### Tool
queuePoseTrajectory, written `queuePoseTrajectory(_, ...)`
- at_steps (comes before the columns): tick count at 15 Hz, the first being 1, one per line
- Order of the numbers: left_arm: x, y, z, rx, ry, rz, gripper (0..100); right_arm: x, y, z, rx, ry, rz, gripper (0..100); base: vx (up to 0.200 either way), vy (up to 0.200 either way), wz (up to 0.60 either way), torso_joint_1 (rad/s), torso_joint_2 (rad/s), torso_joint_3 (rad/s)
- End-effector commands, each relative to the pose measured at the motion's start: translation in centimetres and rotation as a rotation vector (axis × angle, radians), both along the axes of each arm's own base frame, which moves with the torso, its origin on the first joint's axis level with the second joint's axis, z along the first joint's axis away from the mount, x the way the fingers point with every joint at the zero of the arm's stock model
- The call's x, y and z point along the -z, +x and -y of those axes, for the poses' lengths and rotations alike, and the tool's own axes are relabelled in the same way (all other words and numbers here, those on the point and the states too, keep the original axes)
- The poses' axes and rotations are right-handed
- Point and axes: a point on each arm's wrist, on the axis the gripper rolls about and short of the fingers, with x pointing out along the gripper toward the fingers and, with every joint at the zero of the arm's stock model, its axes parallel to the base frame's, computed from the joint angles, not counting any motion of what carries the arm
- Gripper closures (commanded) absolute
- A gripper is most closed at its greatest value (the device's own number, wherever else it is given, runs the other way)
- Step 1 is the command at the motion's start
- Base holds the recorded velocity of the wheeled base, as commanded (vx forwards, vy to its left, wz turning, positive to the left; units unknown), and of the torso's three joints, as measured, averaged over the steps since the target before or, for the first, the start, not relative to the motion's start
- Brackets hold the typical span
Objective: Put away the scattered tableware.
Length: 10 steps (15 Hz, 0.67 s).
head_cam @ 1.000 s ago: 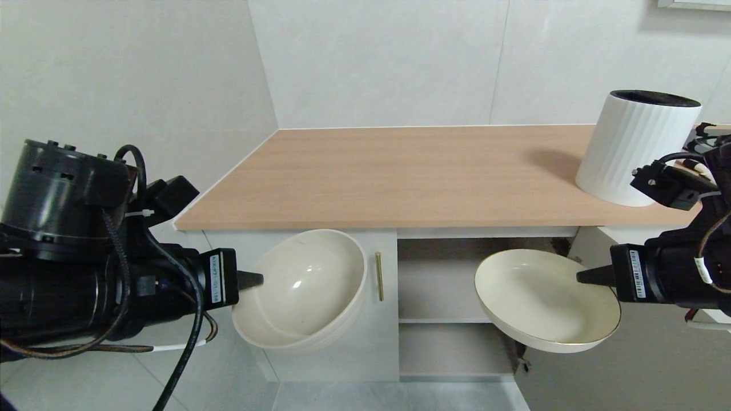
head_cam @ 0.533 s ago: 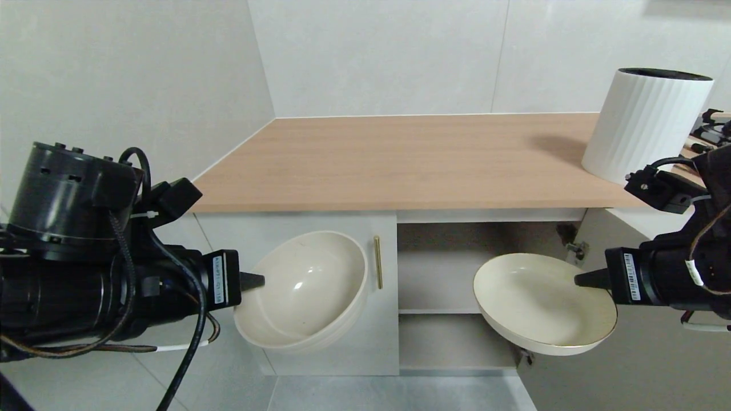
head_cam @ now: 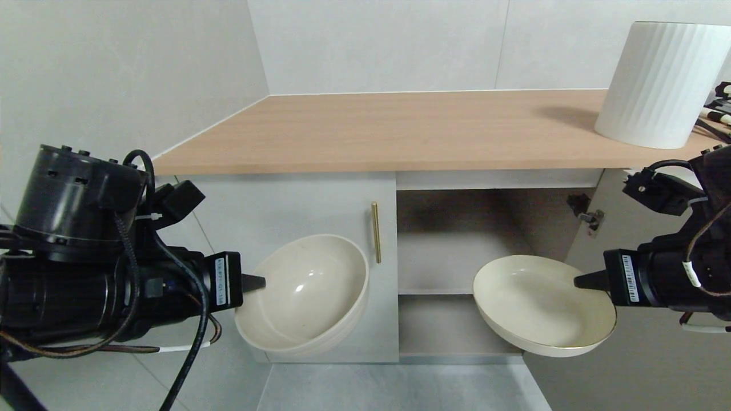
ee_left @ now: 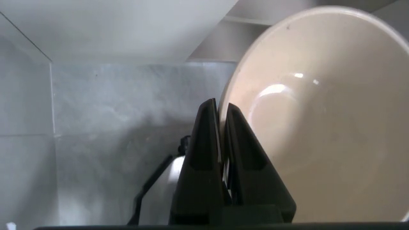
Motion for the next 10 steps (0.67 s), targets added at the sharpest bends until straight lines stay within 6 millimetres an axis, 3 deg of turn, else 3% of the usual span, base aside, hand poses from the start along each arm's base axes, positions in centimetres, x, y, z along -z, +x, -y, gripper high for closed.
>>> queuePoseTrajectory(1, 0.1, 0.0, 0.0, 0.0, 0.001, -0.002, 100, 0.1, 0.0, 0.0, 0.0, -0.001, -0.002, 100, 0.0, 0.0, 0.0, -0.11, 0.45, 0.344)
queuePoseTrajectory(3, 0.0, 0.0, 0.0, 0.0, 0.0, -0.001, 100, 0.3, 0.1, -0.1, -0.001, -0.003, -0.005, 100, 0.0, 0.0, 0.0, -0.049, 0.28, 0.215)
queuePoseTrajectory(7, -0.1, -0.1, -0.1, 0.0, -0.003, 0.005, 100, 1.1, 0.7, -0.4, -0.006, -0.009, 0.003, 100, 0.0, 0.0, 0.0, -0.012, 0.05, 0.023)
queuePoseTrajectory(10, -0.2, -0.2, -0.1, 0.0, -0.005, 0.01, 100, 2.8, 2.4, -1.3, -0.007, -0.023, -0.021, 100, 0.0, 0.0, 0.0, 0.0, 0.0, 0.0)
